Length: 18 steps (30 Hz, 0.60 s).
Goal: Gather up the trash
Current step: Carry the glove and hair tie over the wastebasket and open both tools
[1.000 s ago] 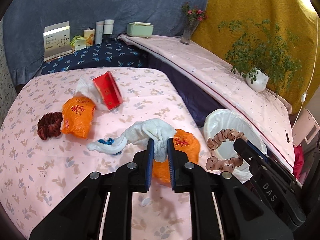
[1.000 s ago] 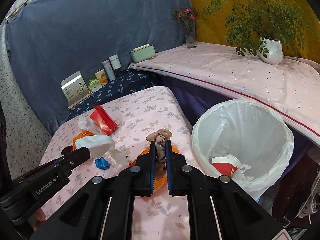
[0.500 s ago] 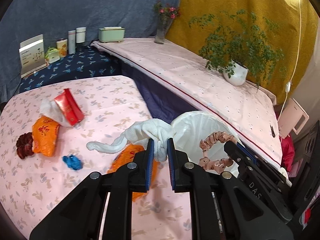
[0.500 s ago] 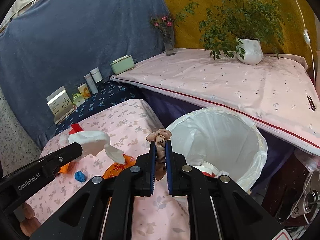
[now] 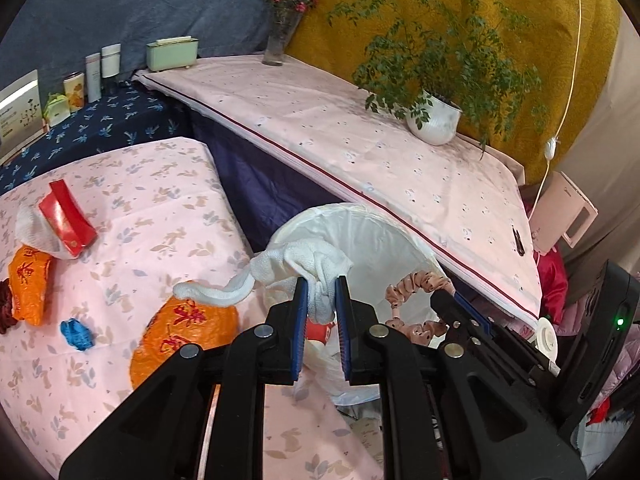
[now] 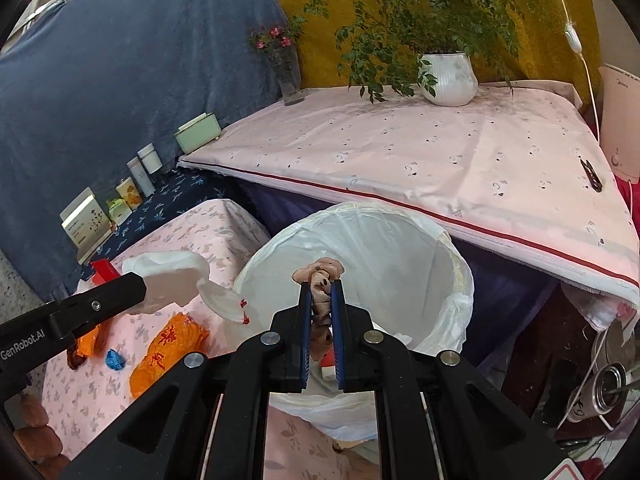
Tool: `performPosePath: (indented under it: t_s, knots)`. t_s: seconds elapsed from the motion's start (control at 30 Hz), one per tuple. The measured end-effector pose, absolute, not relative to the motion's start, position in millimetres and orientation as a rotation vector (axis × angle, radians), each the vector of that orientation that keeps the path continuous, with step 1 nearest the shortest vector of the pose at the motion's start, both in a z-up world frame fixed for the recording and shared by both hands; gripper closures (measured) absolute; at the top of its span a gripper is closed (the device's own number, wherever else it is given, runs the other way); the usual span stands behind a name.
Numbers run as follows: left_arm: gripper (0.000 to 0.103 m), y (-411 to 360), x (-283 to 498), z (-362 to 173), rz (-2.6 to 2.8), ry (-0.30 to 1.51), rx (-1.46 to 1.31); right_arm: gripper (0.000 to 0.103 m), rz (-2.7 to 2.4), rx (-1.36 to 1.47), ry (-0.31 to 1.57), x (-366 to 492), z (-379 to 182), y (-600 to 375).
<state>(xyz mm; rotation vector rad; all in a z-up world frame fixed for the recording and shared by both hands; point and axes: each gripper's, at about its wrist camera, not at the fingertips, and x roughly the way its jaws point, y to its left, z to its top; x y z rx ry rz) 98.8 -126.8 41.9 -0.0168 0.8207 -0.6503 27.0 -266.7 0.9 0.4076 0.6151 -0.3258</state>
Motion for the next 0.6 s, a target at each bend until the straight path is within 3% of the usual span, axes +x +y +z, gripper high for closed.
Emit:
performPosePath:
  t_s: [0.23, 0.3, 0.37, 0.47, 0.6]
  knots:
    - [0.086, -149.6, 96.3, 38.9, -0.695, 0.818, 0.002, 0.088, -0.337, 0.41, 0.631, 27.8, -8.6, -275.2]
    - [0.08, -154.0, 96.3, 39.0, -0.693, 0.813, 0.006, 0.087, -0.347, 0.411, 0.629, 27.5, -9.9, -276.6]
    - [0.07, -155.9, 97.4, 39.2, -0.687, 0.811, 0.005, 0.079, -0.349, 0.416, 0.628, 27.4, -10.8, -278.4]
    - [0.065, -156.2, 98.8, 37.5, -0.678, 0.814, 0.005, 0.072, -0.359, 0.417, 0.619, 25.8, -10.7, -279.8]
    - [0.062, -154.2, 99.5, 34.8, -0.658, 0.814, 0.007, 0.072, -0.359, 0.416, 0.618, 25.7, -10.5, -280.5]
